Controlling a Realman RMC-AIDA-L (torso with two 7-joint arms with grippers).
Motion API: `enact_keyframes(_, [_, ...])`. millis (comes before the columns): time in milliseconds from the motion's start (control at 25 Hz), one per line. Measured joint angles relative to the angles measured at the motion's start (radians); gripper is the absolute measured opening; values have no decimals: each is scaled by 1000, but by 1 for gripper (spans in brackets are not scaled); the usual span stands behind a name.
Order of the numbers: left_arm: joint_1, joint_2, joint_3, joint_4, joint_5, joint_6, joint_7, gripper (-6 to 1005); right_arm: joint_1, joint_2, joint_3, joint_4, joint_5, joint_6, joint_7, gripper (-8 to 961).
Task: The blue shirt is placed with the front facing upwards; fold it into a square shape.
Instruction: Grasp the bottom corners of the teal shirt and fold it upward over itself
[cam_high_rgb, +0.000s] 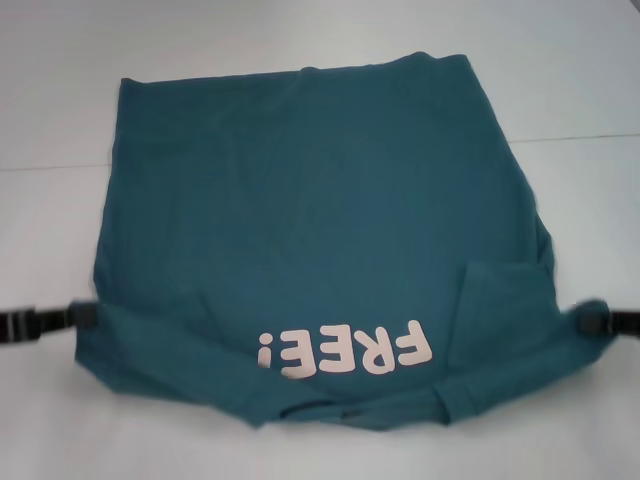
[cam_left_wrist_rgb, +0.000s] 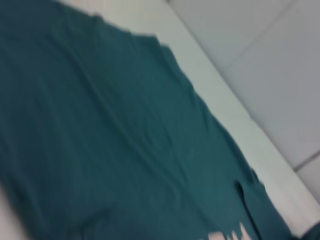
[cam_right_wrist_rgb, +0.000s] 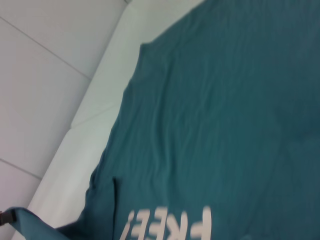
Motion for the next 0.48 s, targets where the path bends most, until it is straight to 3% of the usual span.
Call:
enact_keyframes(200, [-80, 22, 3, -93, -53, -137, 0, 17, 91, 5, -4, 3, 0, 104, 6, 59])
enact_keyframes(480, [-153, 25, 8, -171, -158, -326, 1, 17, 222, 12, -15, 85, 0, 326, -31, 58])
